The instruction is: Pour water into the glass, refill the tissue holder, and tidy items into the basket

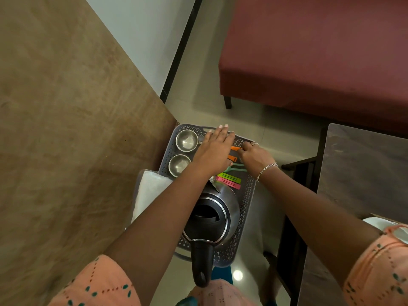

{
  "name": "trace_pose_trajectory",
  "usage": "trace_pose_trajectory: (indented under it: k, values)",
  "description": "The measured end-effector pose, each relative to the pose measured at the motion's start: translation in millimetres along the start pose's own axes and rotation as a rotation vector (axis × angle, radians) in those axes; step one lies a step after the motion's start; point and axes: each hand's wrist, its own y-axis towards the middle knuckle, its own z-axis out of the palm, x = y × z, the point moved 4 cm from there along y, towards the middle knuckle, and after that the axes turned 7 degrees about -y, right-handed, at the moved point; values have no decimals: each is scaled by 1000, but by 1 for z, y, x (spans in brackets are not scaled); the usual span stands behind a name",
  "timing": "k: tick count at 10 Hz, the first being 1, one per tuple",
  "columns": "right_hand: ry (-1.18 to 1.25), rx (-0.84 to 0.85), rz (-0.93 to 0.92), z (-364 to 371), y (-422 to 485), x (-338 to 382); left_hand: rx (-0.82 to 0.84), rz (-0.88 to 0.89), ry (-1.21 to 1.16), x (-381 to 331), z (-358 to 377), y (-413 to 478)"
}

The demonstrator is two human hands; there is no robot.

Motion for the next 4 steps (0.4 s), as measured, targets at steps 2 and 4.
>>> trace_pose_trajectory:
  k: [2,4]
  values:
    - [108,-74,33,-4,-12,-4,-24,-69,-88,-2,-10,-10]
    - [216,-358,181,-22,-81,-31,-287,-170,-250,-18,-31,-54]
